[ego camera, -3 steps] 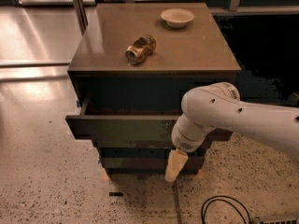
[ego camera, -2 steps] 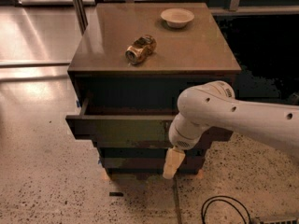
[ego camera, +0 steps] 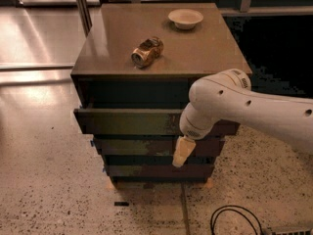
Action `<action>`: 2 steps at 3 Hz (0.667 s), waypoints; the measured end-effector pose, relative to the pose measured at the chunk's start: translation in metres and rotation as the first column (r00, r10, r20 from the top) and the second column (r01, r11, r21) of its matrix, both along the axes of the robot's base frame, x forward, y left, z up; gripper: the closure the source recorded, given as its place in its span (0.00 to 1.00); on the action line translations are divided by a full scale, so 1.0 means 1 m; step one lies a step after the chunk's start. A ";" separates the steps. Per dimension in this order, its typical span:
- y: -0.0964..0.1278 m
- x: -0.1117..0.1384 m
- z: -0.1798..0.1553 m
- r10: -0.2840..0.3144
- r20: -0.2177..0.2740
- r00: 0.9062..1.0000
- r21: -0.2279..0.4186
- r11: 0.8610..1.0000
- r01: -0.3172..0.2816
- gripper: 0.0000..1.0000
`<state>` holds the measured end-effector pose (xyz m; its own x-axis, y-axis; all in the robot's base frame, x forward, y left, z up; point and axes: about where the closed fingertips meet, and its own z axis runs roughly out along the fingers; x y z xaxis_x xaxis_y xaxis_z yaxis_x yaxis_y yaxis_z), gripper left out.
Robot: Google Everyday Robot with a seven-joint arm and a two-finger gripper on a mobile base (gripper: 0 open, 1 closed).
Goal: Close top drawer
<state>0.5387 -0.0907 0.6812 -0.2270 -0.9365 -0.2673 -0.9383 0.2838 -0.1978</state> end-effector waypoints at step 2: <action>0.016 -0.019 -0.023 0.027 -0.064 0.998 0.030 0.999 -0.025 0.00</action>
Offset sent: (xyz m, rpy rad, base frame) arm -0.0393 0.0336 -0.0519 0.0646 0.1433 0.0569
